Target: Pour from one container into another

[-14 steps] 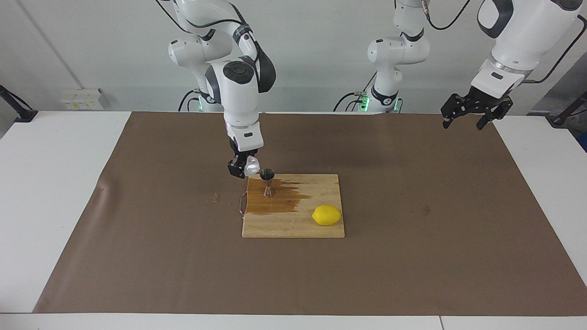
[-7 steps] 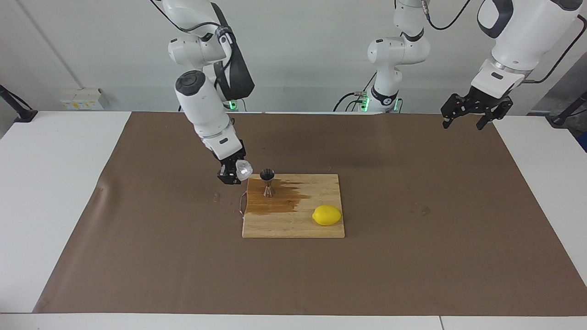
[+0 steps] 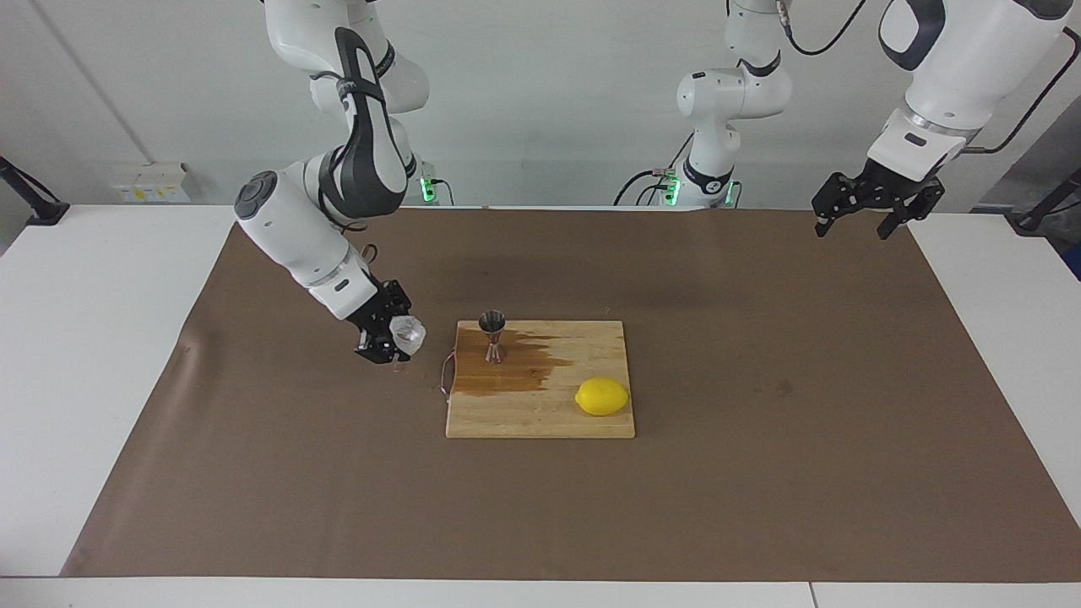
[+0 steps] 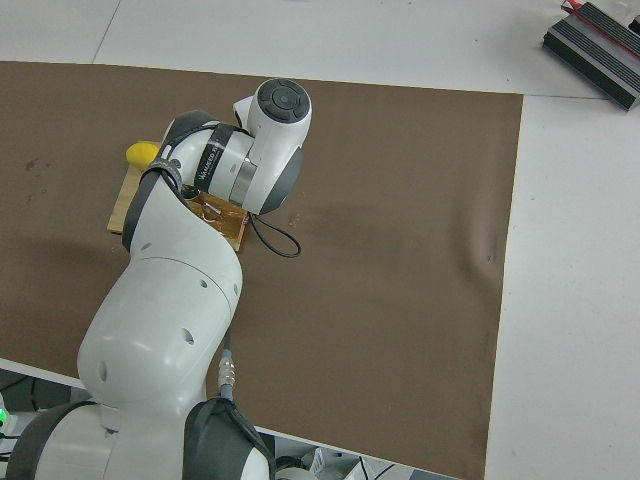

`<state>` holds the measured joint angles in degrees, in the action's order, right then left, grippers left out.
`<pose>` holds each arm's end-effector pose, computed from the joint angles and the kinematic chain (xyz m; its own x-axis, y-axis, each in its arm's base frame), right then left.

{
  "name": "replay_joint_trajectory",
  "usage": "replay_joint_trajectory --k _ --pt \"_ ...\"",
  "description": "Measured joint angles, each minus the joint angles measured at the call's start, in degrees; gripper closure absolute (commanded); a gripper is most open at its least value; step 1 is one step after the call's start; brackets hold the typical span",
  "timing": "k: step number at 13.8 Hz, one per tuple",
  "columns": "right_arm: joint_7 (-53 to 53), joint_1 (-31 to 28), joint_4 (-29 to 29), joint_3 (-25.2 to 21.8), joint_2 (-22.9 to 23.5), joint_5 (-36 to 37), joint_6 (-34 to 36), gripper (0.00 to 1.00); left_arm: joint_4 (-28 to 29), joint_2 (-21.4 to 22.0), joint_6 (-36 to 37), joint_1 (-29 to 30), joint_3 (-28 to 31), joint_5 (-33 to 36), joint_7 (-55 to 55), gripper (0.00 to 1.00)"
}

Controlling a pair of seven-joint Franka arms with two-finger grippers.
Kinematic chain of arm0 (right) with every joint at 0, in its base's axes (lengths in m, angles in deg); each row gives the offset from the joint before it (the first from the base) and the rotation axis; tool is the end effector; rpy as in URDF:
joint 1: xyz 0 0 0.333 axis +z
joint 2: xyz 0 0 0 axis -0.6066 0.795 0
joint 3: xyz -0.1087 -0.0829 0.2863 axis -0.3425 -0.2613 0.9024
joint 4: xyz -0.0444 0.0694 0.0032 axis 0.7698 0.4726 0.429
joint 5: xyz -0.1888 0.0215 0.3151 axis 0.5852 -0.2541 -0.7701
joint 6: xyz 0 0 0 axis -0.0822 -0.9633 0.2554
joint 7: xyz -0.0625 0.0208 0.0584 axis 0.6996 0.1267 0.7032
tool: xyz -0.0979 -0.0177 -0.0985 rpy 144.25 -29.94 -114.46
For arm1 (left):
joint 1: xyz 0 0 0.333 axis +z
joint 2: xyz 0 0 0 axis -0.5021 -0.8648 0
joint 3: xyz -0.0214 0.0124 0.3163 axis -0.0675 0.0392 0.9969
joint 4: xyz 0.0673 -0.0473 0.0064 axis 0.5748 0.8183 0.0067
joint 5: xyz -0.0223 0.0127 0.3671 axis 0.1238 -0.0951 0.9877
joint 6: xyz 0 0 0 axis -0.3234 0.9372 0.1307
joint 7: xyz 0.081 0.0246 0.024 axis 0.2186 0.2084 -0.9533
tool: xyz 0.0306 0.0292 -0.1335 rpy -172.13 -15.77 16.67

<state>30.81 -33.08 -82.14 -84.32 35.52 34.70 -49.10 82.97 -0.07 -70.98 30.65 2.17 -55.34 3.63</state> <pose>0.5711 0.0738 0.3578 0.1096 0.9021 0.4173 0.9896 -0.1384 0.0392 0.5063 -0.0232 0.5854 0.9943 -0.1061 -0.0017 -0.1061 -0.9943 0.0125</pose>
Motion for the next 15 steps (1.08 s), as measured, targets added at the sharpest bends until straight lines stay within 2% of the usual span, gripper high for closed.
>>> replay_joint_trajectory --k 5,8,10,11,12,13,15 --pt "11.3 -3.6 -1.8 0.0 3.2 -7.8 -0.1 0.84 0.0 0.0 0.0 0.0 0.0 0.0 0.0 0.0" --pt "20.6 -6.0 -2.7 0.0 6.2 -13.2 -0.1 0.77 0.0 0.0 0.0 0.0 0.0 0.0 0.0 0.0" --pt "23.5 -7.3 -2.7 0.0 8.1 -13.7 -0.1 0.71 0.0 0.0 0.0 0.0 0.0 0.0 0.0 0.0" --pt "24.5 -7.7 -2.7 0.0 8.6 -13.7 -0.1 0.59 0.0 0.0 0.0 0.0 0.0 0.0 0.0 0.0" --pt "25.1 -7.9 -2.8 0.0 8.8 -13.7 -0.1 0.23 0.0 0.0 0.0 0.0 0.0 0.0 0.0 0.0" --pt "25.5 -8.0 -2.8 0.0 8.9 -13.8 -0.1 0.0 0.0 0.0 0.0 0.0 0.0 0.0 0.0 0.0" --pt "25.6 -8.1 -2.8 0.0 8.9 -13.8 -0.1 0.0 0.0 0.0 0.0 0.0 0.0 0.0 0.0 0.0"
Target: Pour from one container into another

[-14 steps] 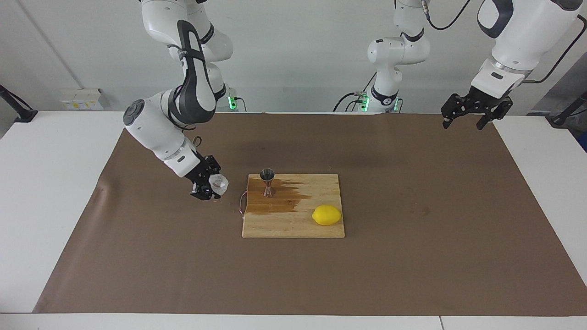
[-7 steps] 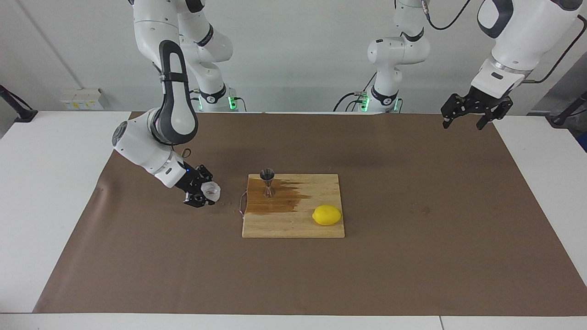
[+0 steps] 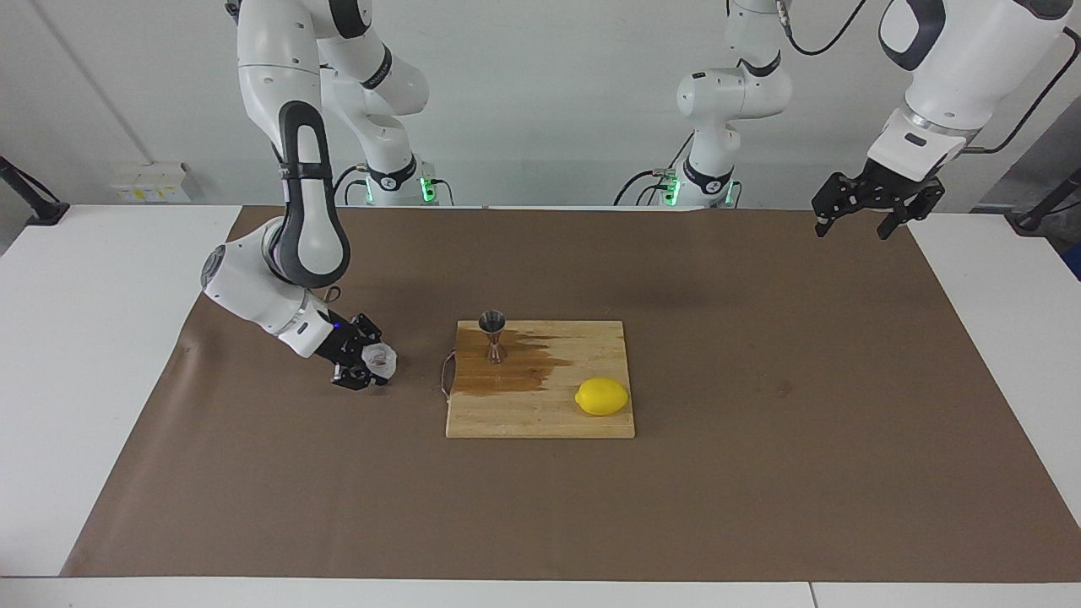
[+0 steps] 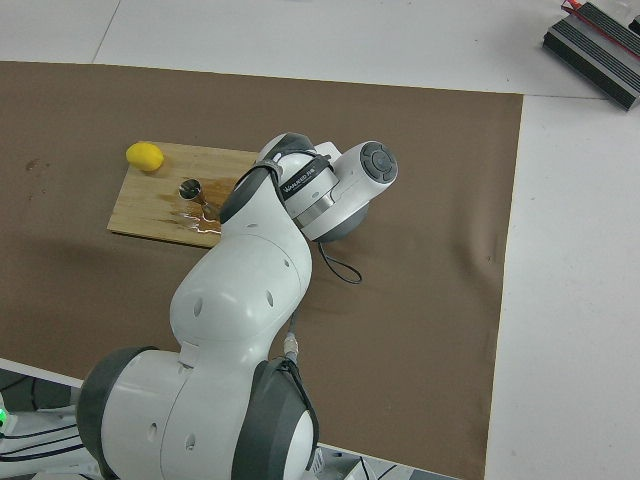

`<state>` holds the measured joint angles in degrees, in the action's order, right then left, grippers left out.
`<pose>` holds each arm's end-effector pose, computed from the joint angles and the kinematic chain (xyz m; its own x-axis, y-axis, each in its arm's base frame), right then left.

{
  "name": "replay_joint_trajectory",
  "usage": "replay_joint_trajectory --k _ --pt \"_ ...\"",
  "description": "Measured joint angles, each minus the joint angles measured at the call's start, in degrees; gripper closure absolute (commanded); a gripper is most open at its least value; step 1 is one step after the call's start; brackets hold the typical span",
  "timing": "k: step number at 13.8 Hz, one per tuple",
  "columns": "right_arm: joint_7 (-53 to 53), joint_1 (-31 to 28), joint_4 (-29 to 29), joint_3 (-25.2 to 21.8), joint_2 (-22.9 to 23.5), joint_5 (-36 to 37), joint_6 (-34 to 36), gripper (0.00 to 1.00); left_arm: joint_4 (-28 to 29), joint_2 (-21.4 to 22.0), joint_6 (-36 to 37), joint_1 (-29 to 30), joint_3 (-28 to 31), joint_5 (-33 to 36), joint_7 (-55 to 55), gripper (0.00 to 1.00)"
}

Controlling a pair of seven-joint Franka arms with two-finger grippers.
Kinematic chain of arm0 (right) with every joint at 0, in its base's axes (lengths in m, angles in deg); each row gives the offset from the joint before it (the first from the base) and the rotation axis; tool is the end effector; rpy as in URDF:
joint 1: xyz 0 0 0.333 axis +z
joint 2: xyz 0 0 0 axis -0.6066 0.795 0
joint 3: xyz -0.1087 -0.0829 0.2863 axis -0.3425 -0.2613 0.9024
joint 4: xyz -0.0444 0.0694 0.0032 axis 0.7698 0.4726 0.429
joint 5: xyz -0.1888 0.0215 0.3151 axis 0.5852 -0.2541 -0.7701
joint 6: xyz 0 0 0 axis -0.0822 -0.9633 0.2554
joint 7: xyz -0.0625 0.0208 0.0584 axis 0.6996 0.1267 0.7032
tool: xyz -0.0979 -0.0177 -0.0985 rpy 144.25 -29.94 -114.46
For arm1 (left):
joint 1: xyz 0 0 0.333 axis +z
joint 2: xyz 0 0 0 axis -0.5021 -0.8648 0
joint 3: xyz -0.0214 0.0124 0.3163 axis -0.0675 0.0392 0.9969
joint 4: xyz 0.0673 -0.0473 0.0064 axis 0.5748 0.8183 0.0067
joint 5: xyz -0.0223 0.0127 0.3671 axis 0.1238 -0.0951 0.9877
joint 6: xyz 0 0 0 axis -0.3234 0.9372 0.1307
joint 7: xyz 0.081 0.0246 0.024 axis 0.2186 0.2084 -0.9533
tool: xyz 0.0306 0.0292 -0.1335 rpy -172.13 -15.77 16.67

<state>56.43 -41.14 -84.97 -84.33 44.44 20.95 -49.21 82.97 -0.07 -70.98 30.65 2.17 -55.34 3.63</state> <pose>0.5620 0.0033 0.2546 0.0269 0.8384 0.5444 0.9980 -0.0534 0.0330 0.5063 -0.0232 0.5854 0.9943 -0.1061 -0.0017 -0.1061 -0.9943 0.0125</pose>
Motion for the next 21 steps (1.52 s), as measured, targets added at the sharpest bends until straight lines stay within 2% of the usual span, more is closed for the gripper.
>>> replay_joint_trajectory --k 4,6,12,21 --pt "-2.2 0.1 0.5 0.1 -2.0 0.8 0.0 0.0 0.0 0.0 0.0 0.0 0.0 0.0 0.0 0.0" --pt "-9.7 0.3 0.5 0.1 -4.8 6.5 0.6 0.0 0.0 0.0 0.0 0.0 0.0 0.0 0.0 0.0" --pt "-41.2 1.8 0.8 0.4 -12.5 24.8 6.2 0.0 0.0 0.0 0.0 0.0 0.0 0.0 0.0 0.0" --pt "-95.8 5.5 1.7 0.6 -13.2 44.5 7.5 0.0 0.0 0.0 0.0 0.0 0.0 0.0 0.0 0.0"
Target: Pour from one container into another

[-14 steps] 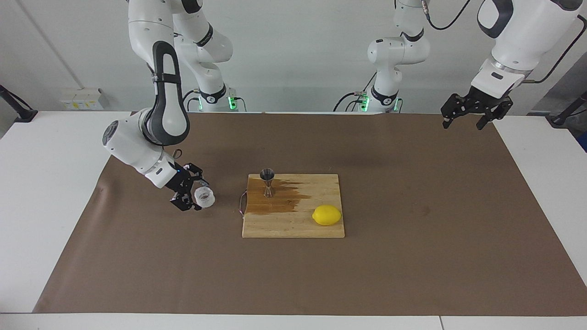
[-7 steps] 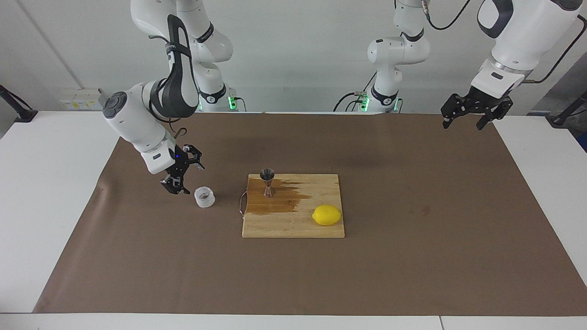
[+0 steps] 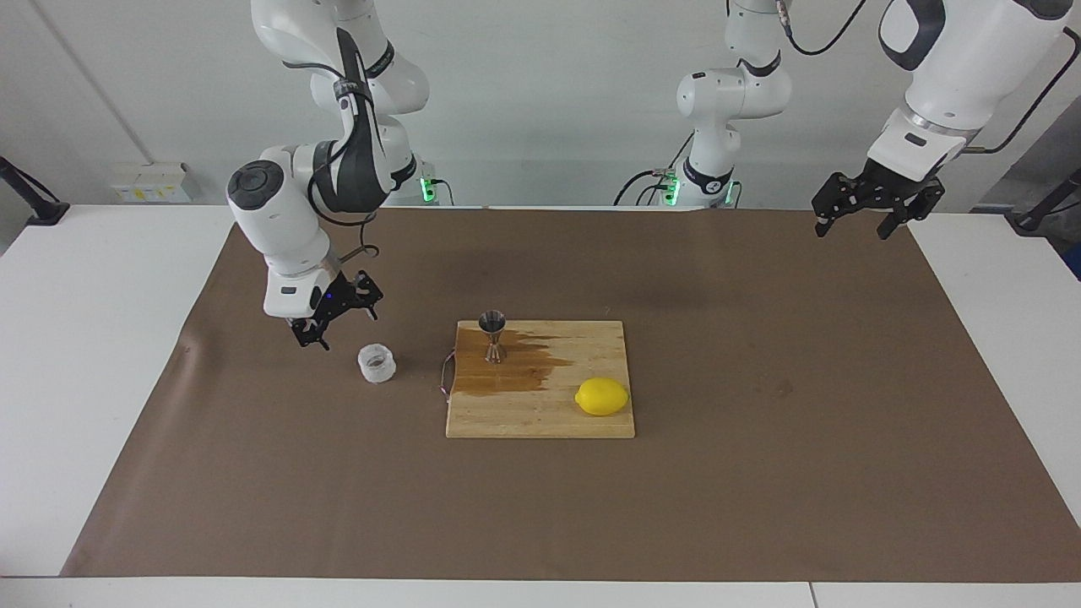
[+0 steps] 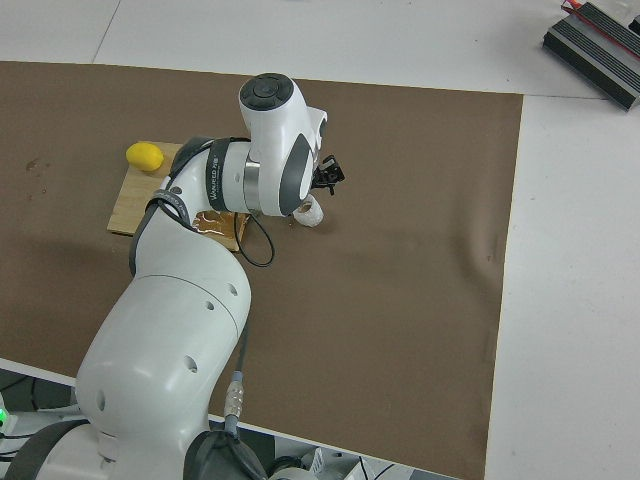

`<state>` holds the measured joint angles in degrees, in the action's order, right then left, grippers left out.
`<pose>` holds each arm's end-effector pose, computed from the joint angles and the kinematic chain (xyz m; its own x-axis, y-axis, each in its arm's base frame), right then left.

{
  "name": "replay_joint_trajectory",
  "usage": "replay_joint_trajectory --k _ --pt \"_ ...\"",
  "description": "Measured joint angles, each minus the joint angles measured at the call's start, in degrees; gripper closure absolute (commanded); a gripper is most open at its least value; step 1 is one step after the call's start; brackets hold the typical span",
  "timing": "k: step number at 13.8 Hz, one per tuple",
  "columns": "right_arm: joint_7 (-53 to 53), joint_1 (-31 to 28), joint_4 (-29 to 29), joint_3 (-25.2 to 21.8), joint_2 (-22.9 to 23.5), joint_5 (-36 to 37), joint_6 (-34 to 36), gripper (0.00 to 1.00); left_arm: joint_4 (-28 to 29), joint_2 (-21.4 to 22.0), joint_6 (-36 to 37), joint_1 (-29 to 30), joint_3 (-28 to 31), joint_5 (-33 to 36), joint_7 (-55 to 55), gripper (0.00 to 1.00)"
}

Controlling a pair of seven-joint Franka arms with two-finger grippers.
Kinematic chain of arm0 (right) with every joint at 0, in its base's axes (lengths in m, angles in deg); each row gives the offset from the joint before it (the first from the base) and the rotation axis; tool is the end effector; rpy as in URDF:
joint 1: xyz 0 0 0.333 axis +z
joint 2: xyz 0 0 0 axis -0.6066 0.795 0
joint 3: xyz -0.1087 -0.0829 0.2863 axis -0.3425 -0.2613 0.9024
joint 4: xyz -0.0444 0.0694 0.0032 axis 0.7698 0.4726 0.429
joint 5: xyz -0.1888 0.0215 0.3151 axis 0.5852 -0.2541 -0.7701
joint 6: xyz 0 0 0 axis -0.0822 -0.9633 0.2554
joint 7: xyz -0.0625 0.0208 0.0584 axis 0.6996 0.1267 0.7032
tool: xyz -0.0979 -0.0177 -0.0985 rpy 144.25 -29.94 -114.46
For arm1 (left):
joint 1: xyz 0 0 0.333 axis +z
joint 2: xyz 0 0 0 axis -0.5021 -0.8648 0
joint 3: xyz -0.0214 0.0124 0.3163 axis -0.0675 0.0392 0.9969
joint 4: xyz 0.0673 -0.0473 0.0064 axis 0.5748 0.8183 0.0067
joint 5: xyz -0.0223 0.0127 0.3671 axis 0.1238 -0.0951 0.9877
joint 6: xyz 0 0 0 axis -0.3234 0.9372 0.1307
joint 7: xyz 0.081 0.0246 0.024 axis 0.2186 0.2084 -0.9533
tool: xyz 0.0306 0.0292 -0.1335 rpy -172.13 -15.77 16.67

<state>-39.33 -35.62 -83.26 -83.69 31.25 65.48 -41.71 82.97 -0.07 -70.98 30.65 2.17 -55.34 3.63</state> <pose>0.5448 0.0270 0.3732 0.8683 0.4959 -0.0082 0.4958 -0.8684 -0.0126 0.5063 -0.0232 0.5854 0.9943 -0.1061 -0.0017 -0.1061 -0.9943 0.0125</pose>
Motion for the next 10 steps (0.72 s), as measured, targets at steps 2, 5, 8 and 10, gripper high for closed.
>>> replay_joint_trajectory --k 2,5,8,10 --pt "-12.9 0.2 2.2 0.0 0.0 2.2 4.6 0.0 0.0 0.0 0.0 0.0 0.0 0.0 0.0 0.0" --pt "-23.6 0.0 12.1 -0.3 -1.0 3.3 18.0 0.0 0.0 0.0 0.0 0.0 0.0 0.0 0.0 0.0" --pt "-24.9 -0.6 18.3 -0.9 -6.9 0.9 25.3 0.0 0.0 0.0 0.0 0.0 0.0 0.0 0.0 0.0" --pt "-25.2 -0.7 18.5 -1.0 -10.9 -1.0 28.5 0.0 0.0 0.0 0.0 0.0 0.0 0.0 0.0 0.0"
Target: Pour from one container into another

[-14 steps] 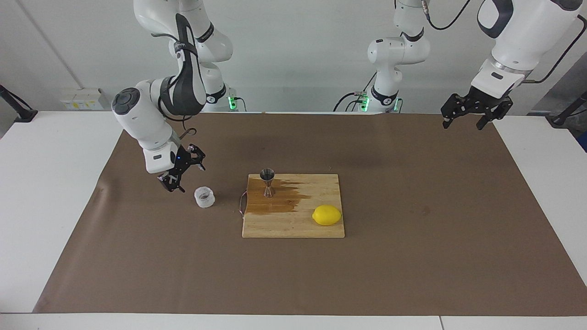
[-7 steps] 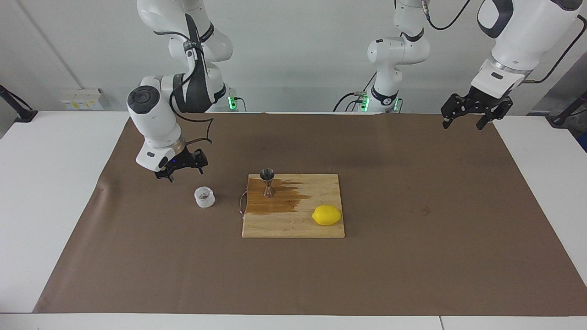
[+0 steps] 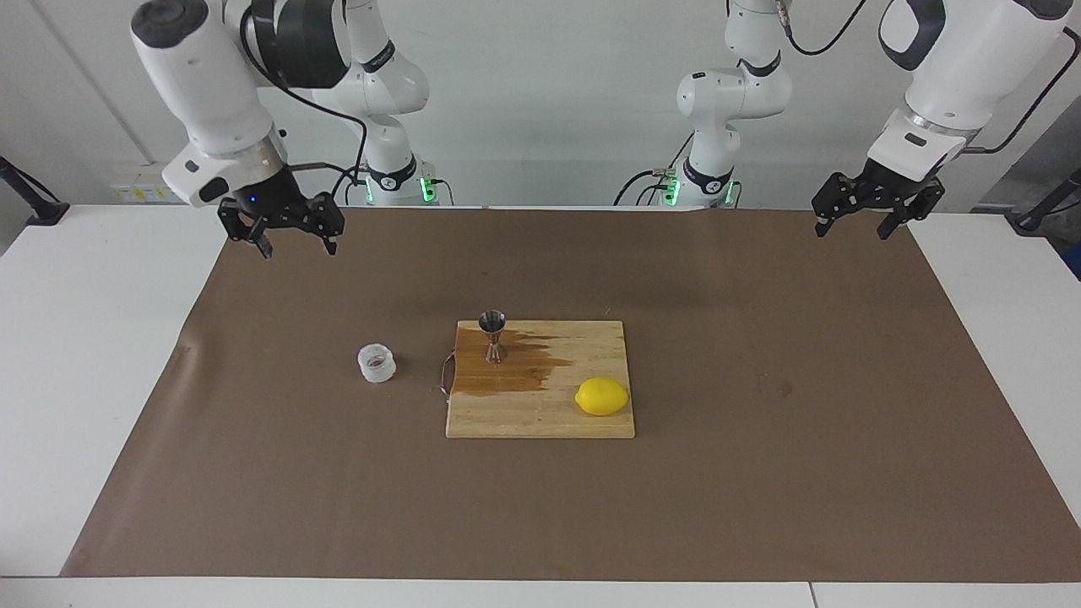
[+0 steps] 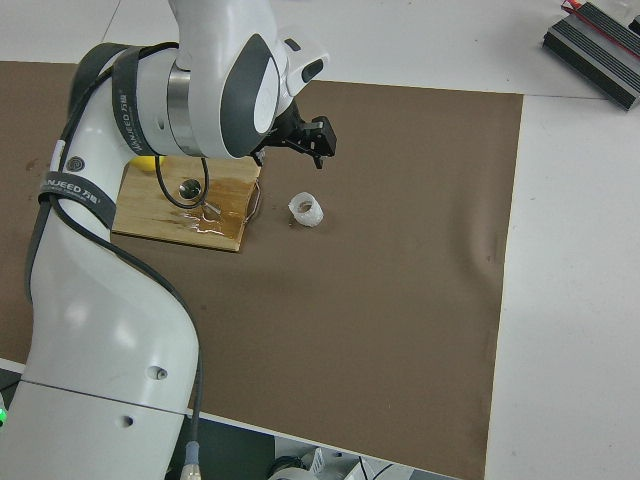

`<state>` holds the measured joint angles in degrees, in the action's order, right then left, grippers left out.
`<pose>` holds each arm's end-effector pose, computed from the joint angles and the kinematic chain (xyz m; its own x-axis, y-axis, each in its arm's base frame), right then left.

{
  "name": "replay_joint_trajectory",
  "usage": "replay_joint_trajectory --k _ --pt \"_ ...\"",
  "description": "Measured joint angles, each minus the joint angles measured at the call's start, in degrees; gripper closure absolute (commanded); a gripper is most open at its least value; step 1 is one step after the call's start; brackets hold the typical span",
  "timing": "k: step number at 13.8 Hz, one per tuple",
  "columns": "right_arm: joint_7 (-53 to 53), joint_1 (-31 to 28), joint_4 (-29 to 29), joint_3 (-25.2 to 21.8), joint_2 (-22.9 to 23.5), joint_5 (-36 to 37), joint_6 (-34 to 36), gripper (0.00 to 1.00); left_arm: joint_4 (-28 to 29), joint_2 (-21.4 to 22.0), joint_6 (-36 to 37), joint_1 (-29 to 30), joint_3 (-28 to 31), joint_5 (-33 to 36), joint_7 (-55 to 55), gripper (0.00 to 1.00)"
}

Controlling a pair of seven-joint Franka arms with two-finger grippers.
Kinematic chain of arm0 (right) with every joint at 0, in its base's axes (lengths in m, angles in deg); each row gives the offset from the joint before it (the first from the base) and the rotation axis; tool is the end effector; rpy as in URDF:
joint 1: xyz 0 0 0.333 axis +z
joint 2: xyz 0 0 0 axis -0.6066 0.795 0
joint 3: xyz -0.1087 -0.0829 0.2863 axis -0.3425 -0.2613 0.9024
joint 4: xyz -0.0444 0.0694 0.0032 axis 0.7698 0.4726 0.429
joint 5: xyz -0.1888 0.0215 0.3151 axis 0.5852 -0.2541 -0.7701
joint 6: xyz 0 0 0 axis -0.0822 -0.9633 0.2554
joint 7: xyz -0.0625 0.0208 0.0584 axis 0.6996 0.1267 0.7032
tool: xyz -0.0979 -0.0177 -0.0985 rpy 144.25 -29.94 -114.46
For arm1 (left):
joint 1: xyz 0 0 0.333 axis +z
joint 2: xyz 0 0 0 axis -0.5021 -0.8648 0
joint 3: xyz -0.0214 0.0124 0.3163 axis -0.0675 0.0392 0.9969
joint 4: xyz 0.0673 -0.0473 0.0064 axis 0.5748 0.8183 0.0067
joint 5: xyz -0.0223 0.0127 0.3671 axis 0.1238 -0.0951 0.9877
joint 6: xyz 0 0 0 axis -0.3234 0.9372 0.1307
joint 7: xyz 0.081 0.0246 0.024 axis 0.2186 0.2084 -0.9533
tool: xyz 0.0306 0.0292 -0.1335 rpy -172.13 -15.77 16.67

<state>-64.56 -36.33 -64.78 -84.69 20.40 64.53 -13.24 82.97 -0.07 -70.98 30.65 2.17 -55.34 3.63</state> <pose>0.5050 0.0128 0.5759 0.9987 0.0507 0.0028 0.0508 -0.9984 -0.0230 0.5063 -0.0232 0.5854 0.9943 -0.1061 -0.0017 -0.1061 -0.9943 0.0125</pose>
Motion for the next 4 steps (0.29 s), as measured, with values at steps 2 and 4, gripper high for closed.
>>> replay_joint_trajectory --k 2,4 --pt "-0.3 0.0 -0.2 0.0 -0.8 -0.1 1.9 0.0 0.0 0.0 0.0 0.0 0.0 0.0 0.0 0.0" --pt "-0.3 -0.1 -0.3 -0.3 -0.4 -0.1 1.9 0.0 0.0 0.0 0.0 0.0 0.0 0.0 0.0 0.0"
